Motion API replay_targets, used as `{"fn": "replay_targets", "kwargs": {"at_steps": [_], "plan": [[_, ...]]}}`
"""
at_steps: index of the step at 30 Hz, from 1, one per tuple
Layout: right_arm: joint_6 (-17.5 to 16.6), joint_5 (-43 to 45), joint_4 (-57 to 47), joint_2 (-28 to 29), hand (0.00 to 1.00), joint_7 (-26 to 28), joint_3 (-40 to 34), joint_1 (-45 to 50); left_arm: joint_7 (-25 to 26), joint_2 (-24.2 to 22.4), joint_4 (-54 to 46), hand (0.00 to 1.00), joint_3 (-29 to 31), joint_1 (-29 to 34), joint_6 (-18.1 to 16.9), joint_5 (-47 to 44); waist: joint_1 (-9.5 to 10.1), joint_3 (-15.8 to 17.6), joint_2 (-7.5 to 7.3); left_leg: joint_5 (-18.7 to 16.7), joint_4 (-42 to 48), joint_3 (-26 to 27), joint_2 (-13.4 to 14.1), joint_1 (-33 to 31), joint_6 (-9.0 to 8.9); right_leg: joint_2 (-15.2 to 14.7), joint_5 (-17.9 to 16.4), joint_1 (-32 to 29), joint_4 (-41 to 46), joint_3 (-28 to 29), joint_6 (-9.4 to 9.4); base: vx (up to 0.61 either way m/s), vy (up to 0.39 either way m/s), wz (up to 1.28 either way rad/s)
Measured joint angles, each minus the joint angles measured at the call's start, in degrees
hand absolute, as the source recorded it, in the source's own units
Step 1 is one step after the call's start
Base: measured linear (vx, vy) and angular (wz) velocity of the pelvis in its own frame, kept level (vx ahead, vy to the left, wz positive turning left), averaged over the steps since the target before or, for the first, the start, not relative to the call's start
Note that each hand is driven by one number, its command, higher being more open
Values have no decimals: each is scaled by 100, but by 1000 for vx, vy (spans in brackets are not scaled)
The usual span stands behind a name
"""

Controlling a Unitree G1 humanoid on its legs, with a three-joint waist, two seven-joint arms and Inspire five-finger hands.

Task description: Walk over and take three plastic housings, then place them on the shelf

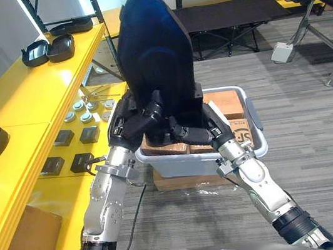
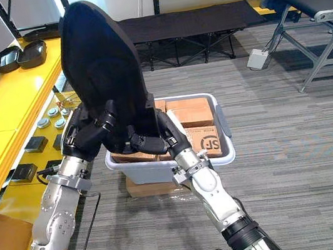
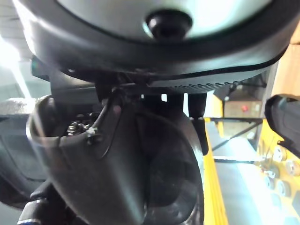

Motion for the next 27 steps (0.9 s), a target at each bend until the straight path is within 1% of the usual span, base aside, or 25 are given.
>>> {"fn": "replay_targets", "kwargs": {"at_steps": [6,7,11,13,15,19,24,27], "plan": [[-115,32,-3,-11,0,3,32,109,-181,67,0,0,11,-44,98,-5,-3,-4,-9,-3,0,4,0,0,0,0,0,0,-10,0,0,0,0,0],[-146,115,-3,-33,100,5,45,145,-206,68,0,0,3,-45,127,-7,-5,-5,-9,-5,0,7,0,0,-1,0,0,-1,-13,1,0,0,0,0],[-229,147,-4,-40,100,27,46,263,-217,137,0,0,-86,-45,130,-6,-10,-10,-19,-8,0,12,0,-1,-2,-1,0,-2,-17,6,1,0,0,0],[-227,254,-8,-74,100,151,82,275,-209,185,-1,0,-163,-50,86,14,-14,-19,-33,-9,0,16,0,-2,-2,-1,0,-1,-17,11,1,0,0,0],[-158,386,-11,-140,100,290,80,276,-163,243,0,0,-241,-31,18,42,-2,-39,-64,-10,3,15,0,-15,0,-1,1,-1,-17,12,1,0,0,0],[-102,387,-12,-161,100,319,77,276,-62,275,0,0,-328,76,-137,90,11,-79,-129,-11,4,10,0,-28,2,-1,2,4,-17,11,2,0,0,0],[162,381,-78,-160,100,280,82,273,-25,151,56,0,-341,313,-291,276,28,-85,-139,-13,7,-3,0,-22,5,-1,2,22,-16,2,3,0,0,0],[286,375,-78,-155,100,257,81,265,183,-14,122,0,-383,476,-410,502,36,-86,-137,-15,7,-9,0,-6,5,0,2,44,-19,-6,3,0,0,0]]}}
